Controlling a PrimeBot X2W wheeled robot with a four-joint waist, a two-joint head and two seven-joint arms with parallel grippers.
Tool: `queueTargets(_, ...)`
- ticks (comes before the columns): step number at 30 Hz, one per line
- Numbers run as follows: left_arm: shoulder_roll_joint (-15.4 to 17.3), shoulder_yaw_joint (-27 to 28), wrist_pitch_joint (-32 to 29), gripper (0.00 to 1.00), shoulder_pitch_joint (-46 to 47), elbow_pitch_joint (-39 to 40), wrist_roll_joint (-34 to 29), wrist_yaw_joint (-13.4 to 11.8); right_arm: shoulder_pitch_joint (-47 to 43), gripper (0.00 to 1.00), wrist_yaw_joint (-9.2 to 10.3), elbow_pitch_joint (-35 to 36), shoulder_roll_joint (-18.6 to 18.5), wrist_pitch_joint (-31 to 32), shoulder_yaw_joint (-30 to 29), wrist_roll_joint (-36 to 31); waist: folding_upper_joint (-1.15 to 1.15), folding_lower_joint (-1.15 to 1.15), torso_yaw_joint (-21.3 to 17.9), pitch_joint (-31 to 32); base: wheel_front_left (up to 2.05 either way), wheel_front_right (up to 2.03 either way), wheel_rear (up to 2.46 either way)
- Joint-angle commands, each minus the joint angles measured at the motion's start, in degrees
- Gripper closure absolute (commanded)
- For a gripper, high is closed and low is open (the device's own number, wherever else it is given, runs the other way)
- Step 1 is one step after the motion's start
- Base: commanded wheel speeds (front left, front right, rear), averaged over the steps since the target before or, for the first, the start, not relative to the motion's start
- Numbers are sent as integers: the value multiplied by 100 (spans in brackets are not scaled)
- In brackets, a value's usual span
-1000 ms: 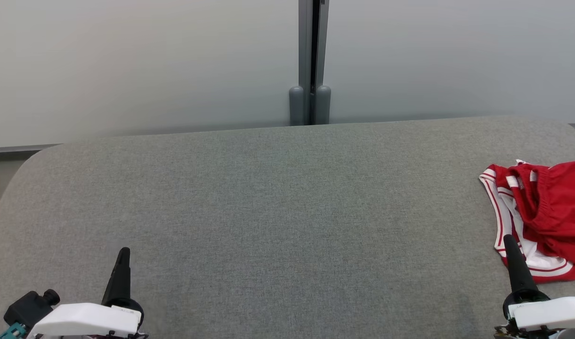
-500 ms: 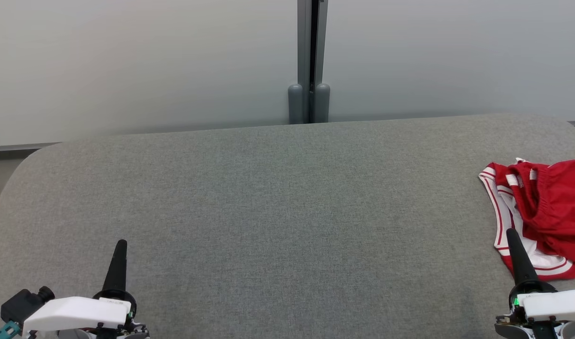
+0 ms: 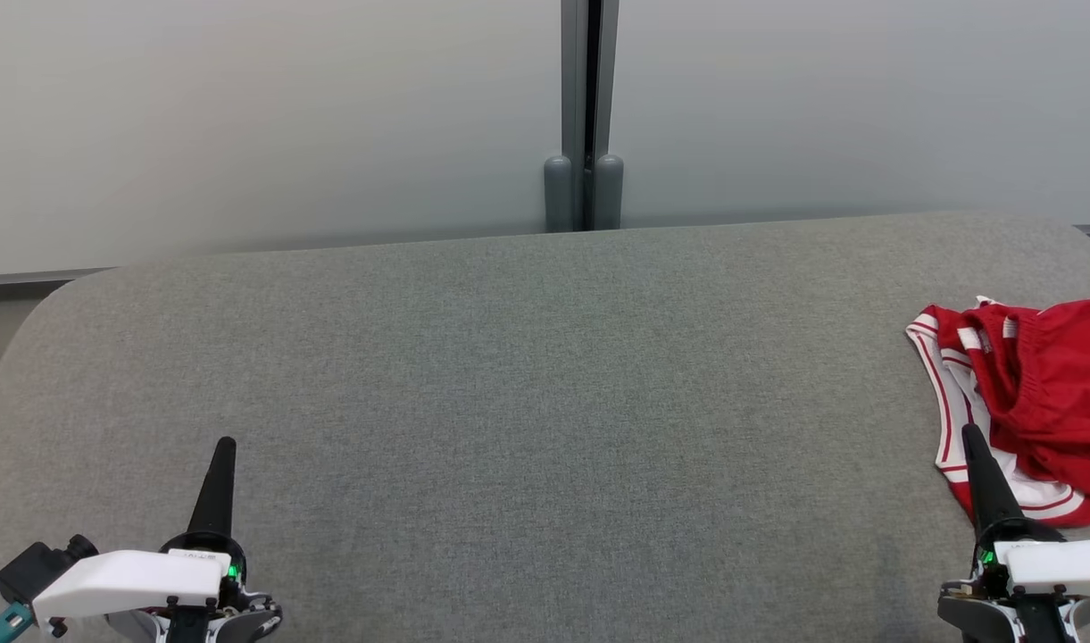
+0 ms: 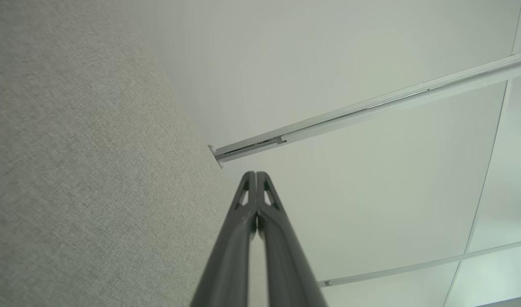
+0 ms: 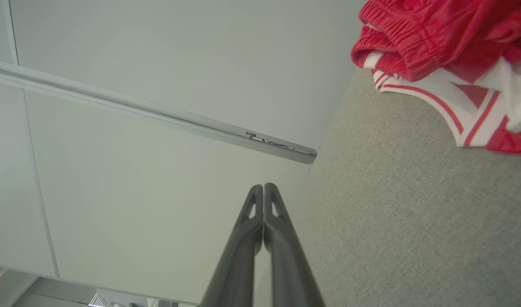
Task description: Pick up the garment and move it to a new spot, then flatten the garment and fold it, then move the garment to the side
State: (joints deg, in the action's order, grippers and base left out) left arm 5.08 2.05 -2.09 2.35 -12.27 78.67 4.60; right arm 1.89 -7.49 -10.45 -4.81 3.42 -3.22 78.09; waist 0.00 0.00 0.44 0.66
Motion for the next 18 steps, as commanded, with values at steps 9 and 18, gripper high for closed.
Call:
queueTargets(9,-19,130,-105,100,217,-33,408,112,191,100,0,-82,13,69,-66,449,0,0,-10,-18,0,0,0)
queueTargets(18,-74,229,-214,100,290,-91,798,188,292,100,-1,-190,40,124,-111,865,0,0,-21,-41,0,0,0)
